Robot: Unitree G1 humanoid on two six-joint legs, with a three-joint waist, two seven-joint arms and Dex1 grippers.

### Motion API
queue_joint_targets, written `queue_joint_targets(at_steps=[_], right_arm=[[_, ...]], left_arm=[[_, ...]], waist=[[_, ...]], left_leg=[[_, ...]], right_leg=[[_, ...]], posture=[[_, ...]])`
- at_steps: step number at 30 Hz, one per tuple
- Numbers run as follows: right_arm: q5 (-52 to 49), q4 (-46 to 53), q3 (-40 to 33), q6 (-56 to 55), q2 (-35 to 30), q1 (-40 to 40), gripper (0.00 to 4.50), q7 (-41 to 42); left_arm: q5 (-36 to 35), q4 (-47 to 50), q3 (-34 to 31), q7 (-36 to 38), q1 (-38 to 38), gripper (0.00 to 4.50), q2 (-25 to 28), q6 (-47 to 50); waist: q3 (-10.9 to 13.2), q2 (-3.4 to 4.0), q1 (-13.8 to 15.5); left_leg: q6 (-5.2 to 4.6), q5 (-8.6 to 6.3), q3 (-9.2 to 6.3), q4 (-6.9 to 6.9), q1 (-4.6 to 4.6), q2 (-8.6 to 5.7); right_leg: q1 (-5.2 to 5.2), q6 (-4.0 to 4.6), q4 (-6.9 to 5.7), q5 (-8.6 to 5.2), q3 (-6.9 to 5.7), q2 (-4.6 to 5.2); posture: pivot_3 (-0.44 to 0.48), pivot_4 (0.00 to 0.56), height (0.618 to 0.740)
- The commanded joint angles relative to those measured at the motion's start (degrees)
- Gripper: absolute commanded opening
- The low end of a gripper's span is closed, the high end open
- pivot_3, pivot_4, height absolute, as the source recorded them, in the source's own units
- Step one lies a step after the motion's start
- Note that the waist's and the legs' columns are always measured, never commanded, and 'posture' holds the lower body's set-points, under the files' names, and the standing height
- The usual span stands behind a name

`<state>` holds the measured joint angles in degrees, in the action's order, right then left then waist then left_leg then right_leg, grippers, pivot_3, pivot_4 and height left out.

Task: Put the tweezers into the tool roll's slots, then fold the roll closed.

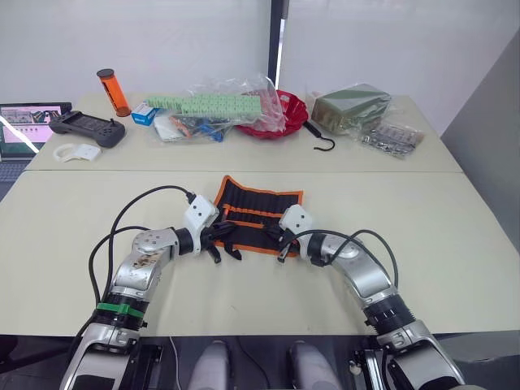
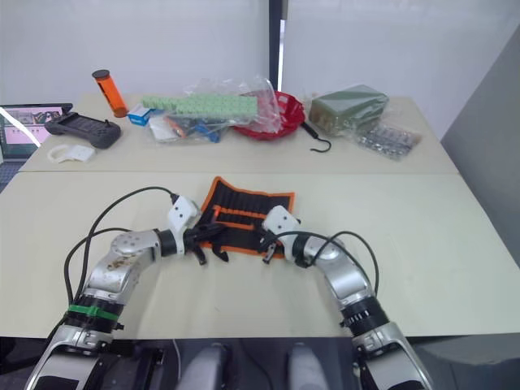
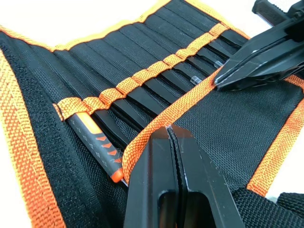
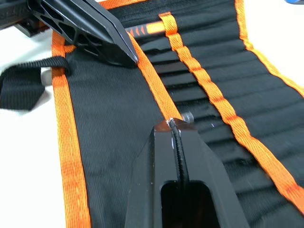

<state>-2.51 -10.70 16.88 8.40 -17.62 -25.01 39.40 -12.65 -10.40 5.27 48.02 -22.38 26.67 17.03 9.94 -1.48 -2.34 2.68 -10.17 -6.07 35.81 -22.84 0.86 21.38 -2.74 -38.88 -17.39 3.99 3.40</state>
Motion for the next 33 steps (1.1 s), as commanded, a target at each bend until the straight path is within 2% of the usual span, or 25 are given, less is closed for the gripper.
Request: queue_joint_targets(at_steps=[1, 10, 16, 20, 26, 29, 31, 32, 33], right_arm=[[0.47, 0.21, -2.66, 0.44, -2.09, 1.92, 0.00, -0.84], [-4.31, 4.88, -6.76, 1.58, -4.21, 3.90, 0.00, 1.23], [-13.14, 15.19, -9.96, 6.77, -5.02, 4.66, 0.00, 6.74], [-13.36, 17.94, -7.99, 9.46, -4.75, 3.79, 0.00, 7.29], [-12.87, 19.66, -5.40, 12.56, -2.16, 2.95, 0.00, 5.59], [-17.71, 23.19, -7.13, 20.10, -1.63, 4.49, 0.00, 5.16], [-21.78, 25.97, -9.33, 25.14, -1.74, 5.75, 0.53, 4.73], [-23.74, 27.43, -10.48, 27.61, -2.40, 6.54, 0.78, 4.80], [-25.36, 28.70, -11.50, 29.86, -3.26, 7.26, 1.15, 4.82]], left_arm=[[0.47, -0.83, -2.68, -1.84, 2.17, 0.02, 1.78, 0.82], [-3.46, -0.38, -7.44, -0.97, 0.61, 0.02, 3.74, 0.83], [-12.31, 7.65, -10.65, 7.21, 0.02, 0.02, 7.83, 7.01], [-14.15, 10.28, -10.35, 8.99, -0.50, 0.02, 9.22, 9.49], [-14.15, 14.32, -7.27, 8.78, -0.43, 0.02, 8.07, 11.51], [-16.38, 16.39, -7.81, 9.80, 0.19, 0.02, 8.42, 13.56], [-19.22, 18.07, -8.97, 11.14, 0.86, 0.00, 9.23, 15.76], [-19.89, 19.09, -9.13, 12.07, 1.36, 0.53, 10.26, 16.36], [-19.81, 19.98, -9.05, 12.93, 1.84, 0.79, 11.46, 16.32]], waist=[[0.00, 0.00, -0.03], [0.00, 0.00, -0.09], [0.02, 0.01, -0.08], [0.02, 0.01, -0.05], [0.02, 0.01, -0.06], [0.02, 0.00, -0.01], [0.02, 0.00, 0.04], [0.02, 0.00, -0.01], [0.03, 0.01, -0.06]], left_leg=[[0.00, 0.00, 0.00, -0.04, 0.12, 0.00], [0.00, 0.00, 0.00, -0.05, 0.10, 0.04], [0.00, 0.00, -0.01, -0.05, -0.37, 0.01], [0.01, -0.01, -0.01, -0.06, -0.71, -0.01], [0.01, -0.01, 0.01, -0.07, -0.74, 0.01], [0.01, -0.01, 0.01, -0.04, -0.85, 0.00], [0.01, -0.01, -0.01, -0.05, -0.87, 0.01], [0.01, -0.01, -0.01, -0.05, -0.86, 0.00], [0.01, -0.01, -0.01, -0.05, -0.87, 0.01]], right_leg=[[-0.12, -0.01, 0.04, -0.01, 0.00, 0.00], [-0.14, -0.01, 0.15, -0.03, 0.00, -0.02], [0.25, -0.01, 0.19, -0.02, 0.00, 0.01], [0.62, 0.00, 0.12, -0.01, 0.00, 0.04], [0.72, 0.00, 0.11, -0.01, 0.00, 0.02], [0.77, 0.00, 0.11, -0.01, 0.00, 0.02], [0.78, 0.01, 0.11, -0.01, 0.00, 0.02], [0.78, 0.01, 0.10, -0.01, 0.00, 0.02], [0.78, 0.01, 0.10, -0.01, 0.00, 0.02]], posture=[[0.000, 0.150, 0.740], [0.000, 0.150, 0.740], [0.000, 0.150, 0.740], [0.000, 0.150, 0.740], [0.000, 0.150, 0.740], [0.000, 0.150, 0.740], [0.000, 0.150, 0.740], [0.000, 0.150, 0.740], [0.000, 0.150, 0.740]])
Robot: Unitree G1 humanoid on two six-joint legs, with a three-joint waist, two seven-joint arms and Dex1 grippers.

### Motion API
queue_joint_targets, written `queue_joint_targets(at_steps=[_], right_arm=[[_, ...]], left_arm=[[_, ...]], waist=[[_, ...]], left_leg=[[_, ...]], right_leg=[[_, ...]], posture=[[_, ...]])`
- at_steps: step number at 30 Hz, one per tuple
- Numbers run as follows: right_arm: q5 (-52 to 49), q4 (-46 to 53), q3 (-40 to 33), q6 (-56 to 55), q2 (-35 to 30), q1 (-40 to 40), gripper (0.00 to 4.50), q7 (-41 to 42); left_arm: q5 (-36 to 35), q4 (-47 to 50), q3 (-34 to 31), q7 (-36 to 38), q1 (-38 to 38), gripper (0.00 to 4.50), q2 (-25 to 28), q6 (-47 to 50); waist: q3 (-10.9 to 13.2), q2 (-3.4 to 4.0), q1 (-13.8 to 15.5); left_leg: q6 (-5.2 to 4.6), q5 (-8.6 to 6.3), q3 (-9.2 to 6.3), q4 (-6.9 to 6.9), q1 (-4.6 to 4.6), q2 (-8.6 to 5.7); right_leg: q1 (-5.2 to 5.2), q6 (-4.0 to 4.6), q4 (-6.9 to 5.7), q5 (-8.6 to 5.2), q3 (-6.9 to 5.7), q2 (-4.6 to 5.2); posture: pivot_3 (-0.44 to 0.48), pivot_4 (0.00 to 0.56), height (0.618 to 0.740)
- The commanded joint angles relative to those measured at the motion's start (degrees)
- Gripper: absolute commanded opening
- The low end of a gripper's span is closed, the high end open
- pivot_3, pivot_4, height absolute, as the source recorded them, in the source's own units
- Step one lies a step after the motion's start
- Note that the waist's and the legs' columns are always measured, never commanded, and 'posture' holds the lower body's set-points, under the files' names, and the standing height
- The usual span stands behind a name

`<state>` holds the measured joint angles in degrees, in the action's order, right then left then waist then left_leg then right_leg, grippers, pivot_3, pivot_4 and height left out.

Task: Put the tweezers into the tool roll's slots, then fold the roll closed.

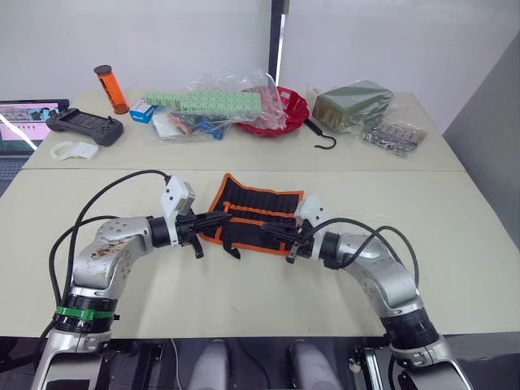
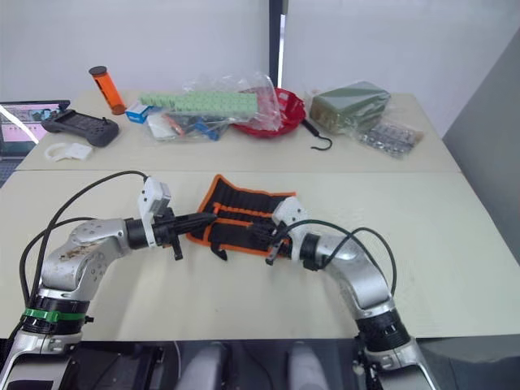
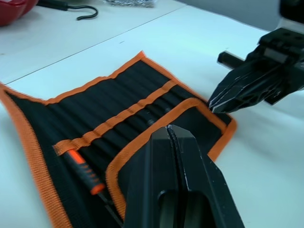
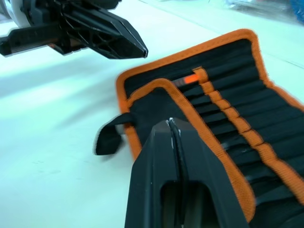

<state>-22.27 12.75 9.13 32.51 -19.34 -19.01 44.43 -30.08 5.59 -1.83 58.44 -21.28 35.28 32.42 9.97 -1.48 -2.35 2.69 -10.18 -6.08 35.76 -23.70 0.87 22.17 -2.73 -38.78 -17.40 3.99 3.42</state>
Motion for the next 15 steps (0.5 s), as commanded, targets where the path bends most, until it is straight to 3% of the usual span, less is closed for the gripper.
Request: queue_joint_targets(at_steps=[1, 10, 11, 15], right_arm=[[-7.50, 6.37, -5.07, 8.29, -2.42, 1.94, 1.49, -0.36], [-20.57, 5.75, -18.04, 24.62, -3.73, 3.47, 4.50, -8.55], [-22.26, 4.05, -19.95, 26.35, -2.91, 2.41, 4.50, -10.05], [-22.55, -0.44, -20.07, 28.69, -3.07, -1.25, 4.50, -11.92]], left_arm=[[-2.21, 4.64, -2.14, 3.12, 1.14, 1.13, 3.96, 0.51], [-1.65, 7.21, -5.19, 8.53, 4.30, 4.08, 13.52, -3.31], [-1.91, 7.79, -6.13, 9.44, 4.76, 4.44, 14.66, -4.01], [-2.92, 10.89, -8.36, 10.73, 7.37, 4.48, 17.03, -4.75]], waist=[[0.01, 0.01, -0.07], [0.03, 0.02, -0.06], [0.03, 0.03, -0.07], [0.08, 0.10, -0.10]], left_leg=[[0.00, 0.00, 0.00, -0.01, -0.01, 0.00], [0.00, 0.00, 0.05, -0.05, 0.00, 0.05], [0.00, 0.00, 0.05, -0.05, -0.01, 0.06], [0.00, 0.00, 0.10, -0.06, -0.02, 0.08]], right_leg=[[0.01, 0.00, 0.01, 0.00, 0.00, 0.00], [0.01, 0.01, 0.13, -0.02, 0.01, -0.03], [0.02, 0.01, 0.15, -0.02, 0.01, -0.03], [0.02, 0.02, 0.22, -0.02, 0.04, -0.03]], posture=[[0.000, 0.150, 0.740], [0.000, 0.150, 0.740], [0.000, 0.150, 0.740], [0.000, 0.150, 0.740]])
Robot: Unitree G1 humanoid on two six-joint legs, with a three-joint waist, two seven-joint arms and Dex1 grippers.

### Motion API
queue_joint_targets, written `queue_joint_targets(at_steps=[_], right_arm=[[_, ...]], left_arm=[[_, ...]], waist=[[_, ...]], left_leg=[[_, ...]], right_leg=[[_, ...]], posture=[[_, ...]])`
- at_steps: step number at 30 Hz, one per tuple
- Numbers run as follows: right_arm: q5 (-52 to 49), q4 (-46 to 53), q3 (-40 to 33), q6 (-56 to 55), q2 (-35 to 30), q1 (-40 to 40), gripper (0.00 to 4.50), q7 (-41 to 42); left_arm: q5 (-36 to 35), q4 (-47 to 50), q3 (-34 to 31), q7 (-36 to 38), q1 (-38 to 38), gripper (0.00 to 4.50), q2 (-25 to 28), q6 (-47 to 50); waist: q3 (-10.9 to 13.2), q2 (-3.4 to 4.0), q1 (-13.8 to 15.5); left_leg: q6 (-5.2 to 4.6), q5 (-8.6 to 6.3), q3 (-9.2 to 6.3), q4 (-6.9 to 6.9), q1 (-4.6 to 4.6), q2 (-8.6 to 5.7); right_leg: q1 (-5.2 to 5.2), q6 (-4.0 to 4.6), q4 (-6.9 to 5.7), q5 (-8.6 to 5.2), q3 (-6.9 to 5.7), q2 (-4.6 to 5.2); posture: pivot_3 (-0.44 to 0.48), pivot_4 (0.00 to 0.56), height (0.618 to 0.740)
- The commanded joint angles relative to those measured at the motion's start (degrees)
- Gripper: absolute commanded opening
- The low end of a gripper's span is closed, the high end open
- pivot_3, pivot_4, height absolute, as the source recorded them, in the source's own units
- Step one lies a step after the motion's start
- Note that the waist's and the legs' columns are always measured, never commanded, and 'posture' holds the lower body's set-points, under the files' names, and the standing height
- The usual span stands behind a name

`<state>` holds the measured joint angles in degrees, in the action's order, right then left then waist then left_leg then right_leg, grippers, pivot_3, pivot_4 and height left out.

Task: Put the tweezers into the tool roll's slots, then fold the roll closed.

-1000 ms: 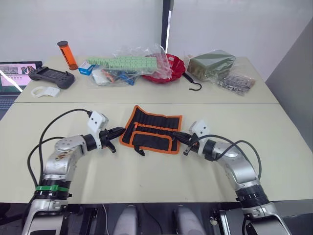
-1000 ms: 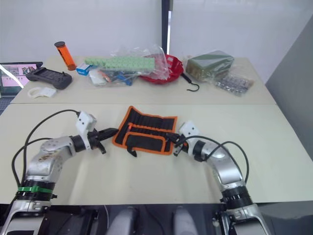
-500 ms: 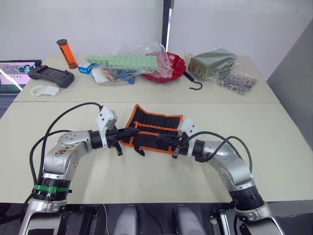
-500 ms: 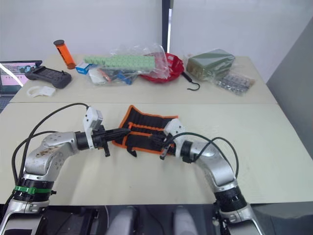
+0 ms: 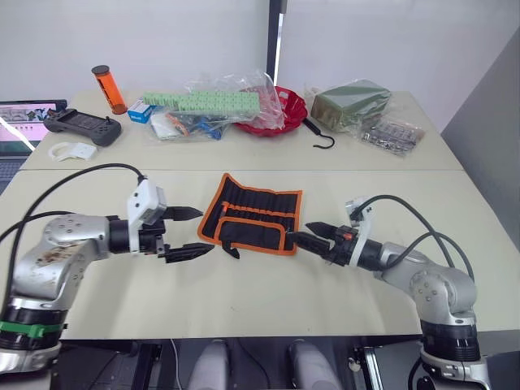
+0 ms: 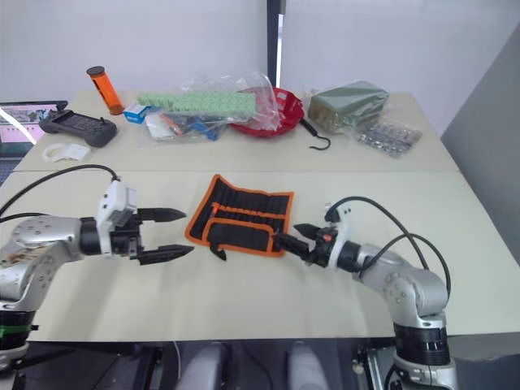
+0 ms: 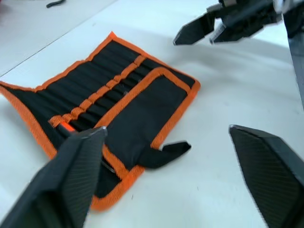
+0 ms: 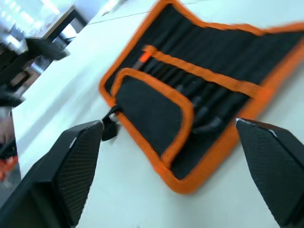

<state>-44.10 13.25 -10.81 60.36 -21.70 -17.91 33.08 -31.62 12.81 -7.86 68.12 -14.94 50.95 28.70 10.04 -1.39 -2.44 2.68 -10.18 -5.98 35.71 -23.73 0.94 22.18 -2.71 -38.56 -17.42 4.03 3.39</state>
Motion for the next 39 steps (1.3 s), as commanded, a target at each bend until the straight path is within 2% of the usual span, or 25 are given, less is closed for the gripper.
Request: queue_joint_targets(at_steps=[1, 6, 12, 19, 29, 32, 39], right_arm=[[-0.12, -1.64, 0.51, 0.77, -1.09, -2.87, 4.50, -0.52], [1.35, -8.91, 1.59, 0.82, -0.07, -7.10, 4.50, -2.43], [4.60, -14.83, 4.76, -0.31, -1.28, -10.19, 4.50, -0.70], [4.12, -15.35, 6.65, 0.65, -0.08, -11.30, 4.50, 1.86], [2.14, -14.32, 5.63, 2.79, 2.24, -10.94, 4.50, 2.74], [1.85, -14.67, 5.20, 3.01, 2.52, -10.82, 3.65, 3.13], [0.95, -13.95, 4.73, 2.75, 3.13, -10.21, 1.21, 3.35]], left_arm=[[-1.48, 4.19, -2.55, 1.07, 1.57, 4.48, 1.63, -0.93], [0.15, 4.77, -3.94, -1.29, 4.26, 4.48, 1.49, -1.79], [-1.08, 6.61, -7.72, -3.40, 9.05, 4.48, 1.81, -0.77], [-0.50, 6.80, -10.93, -4.42, 12.66, 4.48, 1.81, -1.38], [-0.45, 6.78, -11.47, -6.20, 14.26, 4.48, 0.77, -1.61], [0.56, 5.47, -10.94, -6.76, 13.66, 4.50, 0.76, -2.58], [1.90, 3.23, -9.46, -7.35, 11.44, 4.50, 0.41, -4.78]], waist=[[0.04, 0.08, -0.01], [0.08, 0.12, -0.01], [0.09, 0.13, -0.08], [0.09, 0.13, -0.15], [0.09, 0.14, -0.18], [0.10, 0.15, -0.17], [0.11, 0.16, -0.07]], left_leg=[[0.00, 0.00, 0.01, 0.00, 0.00, 0.00], [-0.01, 0.00, 0.02, -0.05, -0.02, 0.00], [-0.01, 0.00, 0.04, -0.07, -0.03, 0.00], [-0.01, 0.00, 0.04, -0.06, 0.00, 0.03], [-0.01, 0.00, 0.04, -0.10, 0.00, 0.04], [-0.01, 0.00, 0.05, -0.10, -0.01, 0.04], [-0.01, 0.00, 0.05, -0.09, -0.02, 0.01]], right_leg=[[0.00, 0.00, 0.00, 0.00, 0.00, 0.00], [0.02, 0.00, 0.04, 0.00, 0.01, 0.00], [0.05, 0.00, 0.05, 0.00, 0.02, 0.01], [0.05, 0.01, 0.04, 0.00, 0.02, -0.01], [0.06, 0.01, 0.04, 0.00, 0.02, -0.02], [0.07, 0.01, 0.04, 0.00, 0.02, -0.01], [0.07, 0.00, 0.05, 0.00, 0.02, 0.00]], posture=[[0.000, 0.150, 0.740], [0.000, 0.150, 0.740], [0.000, 0.150, 0.740], [0.000, 0.150, 0.740], [0.000, 0.150, 0.740], [0.000, 0.150, 0.740], [0.000, 0.150, 0.740]])
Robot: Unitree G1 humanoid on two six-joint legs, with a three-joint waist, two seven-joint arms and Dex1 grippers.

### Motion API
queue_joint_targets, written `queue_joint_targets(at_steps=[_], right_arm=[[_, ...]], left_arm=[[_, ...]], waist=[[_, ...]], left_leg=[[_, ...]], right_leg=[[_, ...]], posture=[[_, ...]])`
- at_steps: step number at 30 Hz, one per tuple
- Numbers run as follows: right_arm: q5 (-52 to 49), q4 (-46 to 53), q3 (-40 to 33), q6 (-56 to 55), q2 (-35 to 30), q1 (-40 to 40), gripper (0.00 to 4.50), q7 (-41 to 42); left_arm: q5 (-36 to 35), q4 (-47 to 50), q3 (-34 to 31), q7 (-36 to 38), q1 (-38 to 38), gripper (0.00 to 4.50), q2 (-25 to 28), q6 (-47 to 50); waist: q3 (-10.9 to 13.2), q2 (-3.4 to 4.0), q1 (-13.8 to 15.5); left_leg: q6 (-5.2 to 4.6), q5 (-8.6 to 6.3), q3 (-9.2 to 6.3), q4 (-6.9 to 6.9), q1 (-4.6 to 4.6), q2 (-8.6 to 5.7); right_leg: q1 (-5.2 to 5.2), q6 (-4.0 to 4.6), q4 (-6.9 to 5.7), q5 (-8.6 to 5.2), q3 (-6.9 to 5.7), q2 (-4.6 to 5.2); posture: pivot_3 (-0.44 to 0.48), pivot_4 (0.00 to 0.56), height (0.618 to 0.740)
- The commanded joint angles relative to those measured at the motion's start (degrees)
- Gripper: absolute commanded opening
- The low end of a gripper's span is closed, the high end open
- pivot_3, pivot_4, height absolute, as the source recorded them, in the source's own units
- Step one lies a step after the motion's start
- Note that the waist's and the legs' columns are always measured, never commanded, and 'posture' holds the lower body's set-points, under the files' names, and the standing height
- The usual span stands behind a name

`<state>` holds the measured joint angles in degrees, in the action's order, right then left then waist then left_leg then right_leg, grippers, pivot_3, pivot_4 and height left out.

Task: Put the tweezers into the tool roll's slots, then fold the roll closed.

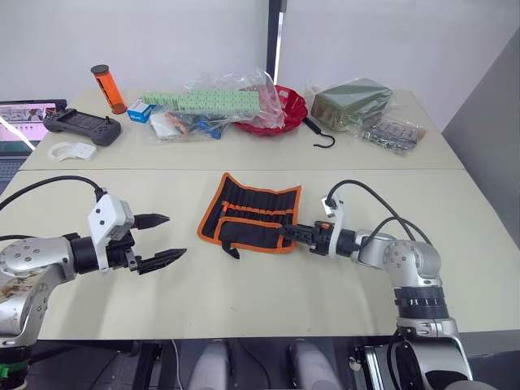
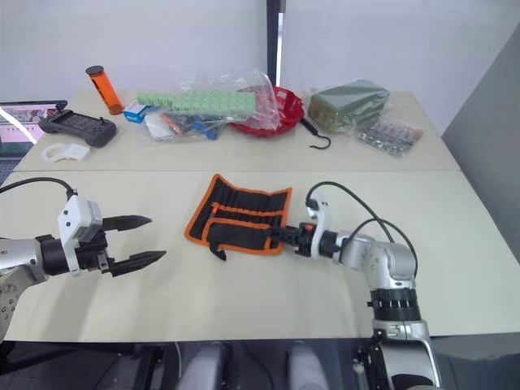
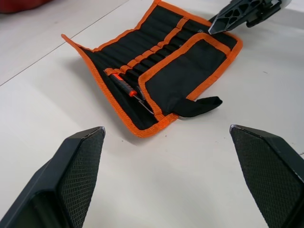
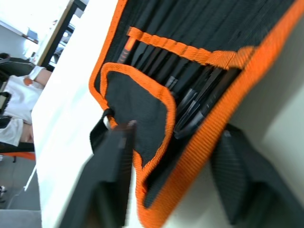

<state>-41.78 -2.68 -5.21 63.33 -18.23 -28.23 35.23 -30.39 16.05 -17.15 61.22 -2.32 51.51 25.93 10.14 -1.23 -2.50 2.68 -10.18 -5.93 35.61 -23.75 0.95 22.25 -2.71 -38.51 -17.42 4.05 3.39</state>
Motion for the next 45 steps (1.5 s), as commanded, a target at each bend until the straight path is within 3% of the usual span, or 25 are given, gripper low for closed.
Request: queue_joint_targets(at_steps=[1, 4, 14, 20, 27, 30, 34, 45], right_arm=[[-1.37, 2.76, -0.29, -0.45, -0.95, 0.55, 0.87, 2.17], [-2.51, 3.99, -1.08, 0.80, -1.97, 1.12, 0.03, 2.95], [-5.07, 5.46, -1.51, 3.79, -12.89, 2.04, 0.03, 9.90], [-3.60, 5.22, 1.42, 4.70, -15.57, -2.07, 0.03, 10.44], [4.06, 11.57, 7.52, 3.31, -15.15, -5.21, 0.03, 1.71], [4.21, 13.13, 10.58, 10.40, -15.31, -7.30, 0.03, -0.16], [-0.55, 10.12, 8.64, 22.07, -14.71, -11.68, 0.03, 2.23], [-0.38, 9.27, 12.67, 23.62, -23.99, -17.58, 0.03, 8.48]], left_arm=[[1.40, -0.47, 0.24, -0.55, -1.52, 4.50, -0.10, -2.72], [2.41, -1.89, 1.03, -0.08, -2.27, 4.50, -0.04, -4.31], [2.99, -2.77, 3.01, 0.39, -2.52, 4.50, -1.04, -5.64], [3.27, -3.05, 3.45, 0.37, -2.29, 4.50, -1.39, -5.91], [3.60, -2.84, 3.86, 0.23, -1.78, 4.50, -1.60, -6.23], [3.51, -2.34, 4.00, -0.04, -1.53, 4.50, -1.77, -6.11], [3.34, -1.75, 4.04, -0.28, -1.16, 4.50, -1.98, -5.96], [3.53, -2.13, 5.41, -0.35, -2.32, 4.50, -2.67, -5.64]], waist=[[0.00, 0.00, -0.03], [0.00, 0.00, -0.01], [0.02, 0.02, 0.06], [0.04, 0.03, 0.03], [0.04, 0.03, 0.02], [0.04, 0.04, 0.02], [0.04, 0.03, 0.05], [0.06, 0.07, 0.11]], left_leg=[[0.00, 0.00, 0.00, 0.00, 0.00, 0.00], [0.00, 0.00, 0.00, -0.01, 0.00, 0.00], [0.00, 0.00, 0.01, -0.01, -0.03, 0.00], [0.00, 0.00, 0.01, -0.01, -0.03, 0.00], [0.00, 0.00, 0.01, -0.01, -0.05, 0.00], [0.00, 0.00, 0.00, -0.01, -0.05, 0.00], [0.00, 0.00, 0.00, -0.01, -0.05, 0.00], [-0.01, 0.00, 0.00, -0.02, -0.09, -0.01]], right_leg=[[0.00, 0.00, 0.00, 0.00, 0.00, 0.00], [0.00, 0.00, 0.01, 0.00, 0.00, 0.00], [0.00, 0.00, 0.05, 0.00, 0.00, 0.01], [0.01, 0.00, 0.05, 0.00, 0.00, 0.01], [0.02, 0.00, 0.06, 0.00, 0.00, 0.01], [0.03, 0.00, 0.06, 0.00, 0.00, 0.02], [0.03, 0.01, 0.05, 0.00, -0.01, 0.01], [0.04, 0.01, 0.12, 0.00, -0.02, 0.03]], posture=[[0.000, 0.150, 0.740], [0.000, 0.150, 0.740], [0.000, 0.150, 0.740], [0.000, 0.150, 0.740], [0.000, 0.150, 0.740], [0.000, 0.150, 0.740], [0.000, 0.150, 0.740], [0.000, 0.150, 0.740]])
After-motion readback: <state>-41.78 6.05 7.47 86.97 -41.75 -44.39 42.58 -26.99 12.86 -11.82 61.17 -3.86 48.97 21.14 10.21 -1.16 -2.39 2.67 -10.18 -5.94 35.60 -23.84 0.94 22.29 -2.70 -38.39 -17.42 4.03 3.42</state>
